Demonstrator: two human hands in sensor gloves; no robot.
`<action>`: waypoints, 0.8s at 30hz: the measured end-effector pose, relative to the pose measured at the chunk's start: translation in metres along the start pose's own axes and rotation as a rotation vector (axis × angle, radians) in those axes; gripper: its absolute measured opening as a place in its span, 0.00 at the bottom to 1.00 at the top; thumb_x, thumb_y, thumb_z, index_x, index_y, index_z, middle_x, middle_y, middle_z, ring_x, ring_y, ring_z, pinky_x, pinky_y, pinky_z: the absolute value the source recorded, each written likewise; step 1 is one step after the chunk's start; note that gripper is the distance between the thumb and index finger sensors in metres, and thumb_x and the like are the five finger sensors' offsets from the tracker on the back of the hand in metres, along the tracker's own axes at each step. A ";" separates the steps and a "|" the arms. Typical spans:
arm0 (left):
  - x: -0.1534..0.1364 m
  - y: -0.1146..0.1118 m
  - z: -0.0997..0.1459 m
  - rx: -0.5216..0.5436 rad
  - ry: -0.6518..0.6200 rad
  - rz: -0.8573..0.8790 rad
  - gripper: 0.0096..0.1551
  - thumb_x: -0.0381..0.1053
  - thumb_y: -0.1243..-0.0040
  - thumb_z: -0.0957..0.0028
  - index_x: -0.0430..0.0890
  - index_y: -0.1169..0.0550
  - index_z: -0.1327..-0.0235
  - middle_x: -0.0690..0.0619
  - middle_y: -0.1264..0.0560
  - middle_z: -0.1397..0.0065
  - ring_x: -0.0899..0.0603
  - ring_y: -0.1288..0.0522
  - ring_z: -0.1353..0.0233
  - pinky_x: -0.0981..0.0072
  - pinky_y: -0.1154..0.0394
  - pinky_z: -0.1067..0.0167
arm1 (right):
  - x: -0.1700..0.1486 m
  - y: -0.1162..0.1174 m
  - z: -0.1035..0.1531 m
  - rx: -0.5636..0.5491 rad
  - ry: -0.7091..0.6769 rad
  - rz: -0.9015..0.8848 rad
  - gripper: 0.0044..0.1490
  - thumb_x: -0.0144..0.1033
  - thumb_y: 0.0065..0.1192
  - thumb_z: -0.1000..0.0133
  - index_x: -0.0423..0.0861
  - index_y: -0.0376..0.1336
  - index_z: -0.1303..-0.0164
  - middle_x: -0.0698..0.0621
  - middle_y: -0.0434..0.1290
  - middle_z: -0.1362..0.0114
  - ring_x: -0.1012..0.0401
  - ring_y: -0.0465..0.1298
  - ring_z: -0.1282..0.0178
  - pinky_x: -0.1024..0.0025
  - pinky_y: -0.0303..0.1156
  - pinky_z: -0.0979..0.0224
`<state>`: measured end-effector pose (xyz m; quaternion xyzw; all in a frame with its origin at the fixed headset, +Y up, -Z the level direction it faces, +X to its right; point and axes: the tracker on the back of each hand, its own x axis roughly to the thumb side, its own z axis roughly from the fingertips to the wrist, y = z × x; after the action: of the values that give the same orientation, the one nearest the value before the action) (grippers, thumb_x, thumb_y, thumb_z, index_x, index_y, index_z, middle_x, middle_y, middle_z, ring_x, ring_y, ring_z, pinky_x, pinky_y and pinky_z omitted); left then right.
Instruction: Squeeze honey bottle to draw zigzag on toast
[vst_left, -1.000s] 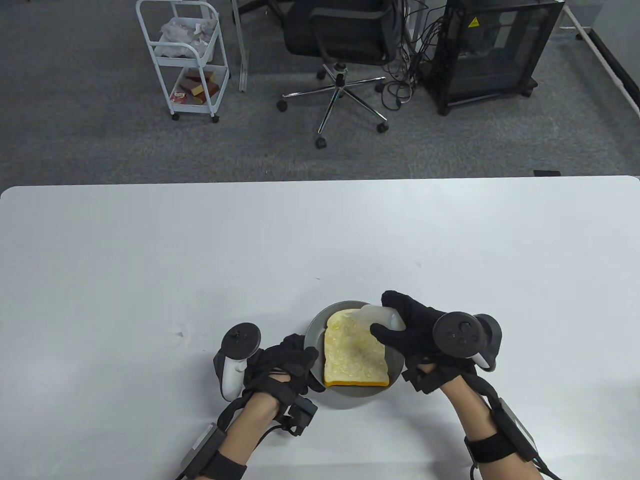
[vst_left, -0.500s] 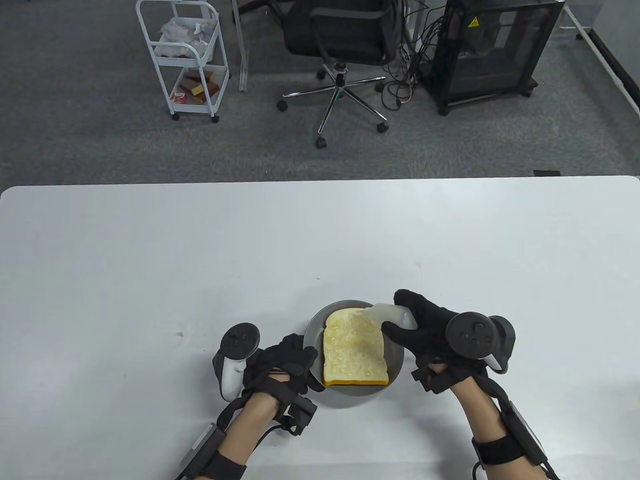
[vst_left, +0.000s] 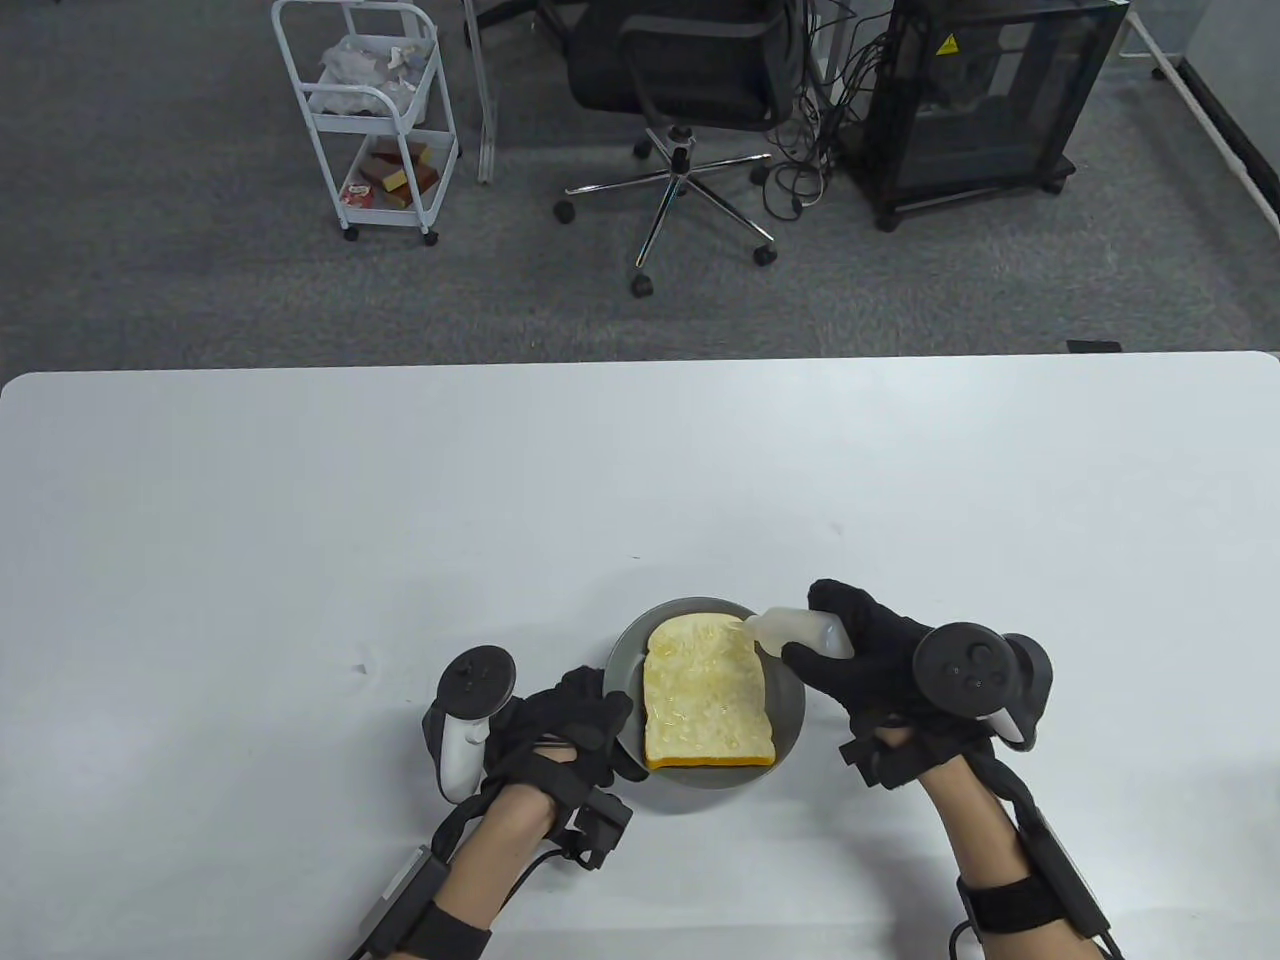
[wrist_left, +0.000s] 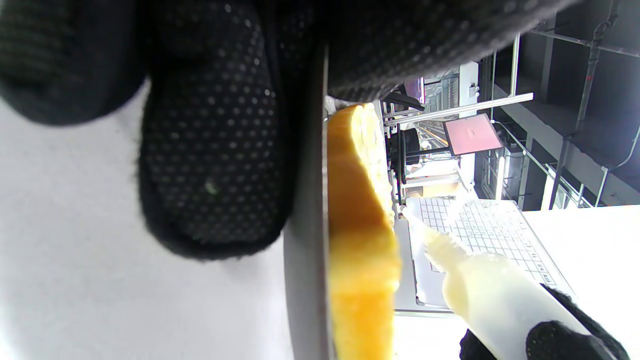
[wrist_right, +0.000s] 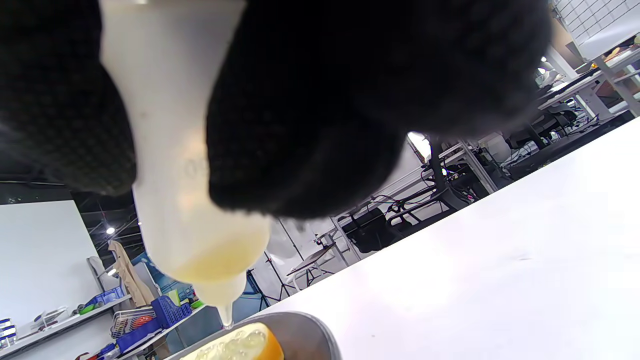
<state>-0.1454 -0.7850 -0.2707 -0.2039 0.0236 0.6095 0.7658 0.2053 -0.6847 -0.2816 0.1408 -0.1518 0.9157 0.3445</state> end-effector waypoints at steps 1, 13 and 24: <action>0.000 0.000 0.000 0.001 0.000 0.000 0.28 0.46 0.36 0.45 0.33 0.30 0.40 0.38 0.11 0.54 0.44 0.05 0.65 0.53 0.15 0.65 | 0.000 -0.001 0.000 0.001 0.002 0.002 0.45 0.61 0.85 0.56 0.44 0.71 0.36 0.44 0.86 0.54 0.61 0.89 0.74 0.77 0.87 0.73; 0.000 0.003 0.000 0.012 0.004 0.016 0.28 0.46 0.36 0.45 0.32 0.30 0.40 0.38 0.11 0.54 0.44 0.05 0.65 0.53 0.15 0.65 | -0.002 -0.006 0.005 0.020 0.005 -0.012 0.46 0.62 0.85 0.56 0.44 0.71 0.36 0.44 0.86 0.54 0.61 0.89 0.74 0.77 0.87 0.73; 0.000 0.004 0.000 0.016 0.005 0.018 0.28 0.46 0.36 0.45 0.32 0.30 0.40 0.38 0.11 0.54 0.44 0.05 0.65 0.53 0.15 0.65 | 0.005 -0.002 0.006 0.044 -0.014 -0.038 0.46 0.62 0.84 0.55 0.44 0.71 0.36 0.44 0.86 0.54 0.61 0.89 0.74 0.78 0.87 0.73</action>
<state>-0.1497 -0.7844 -0.2714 -0.1991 0.0321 0.6156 0.7618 0.2043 -0.6827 -0.2736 0.1576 -0.1314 0.9110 0.3576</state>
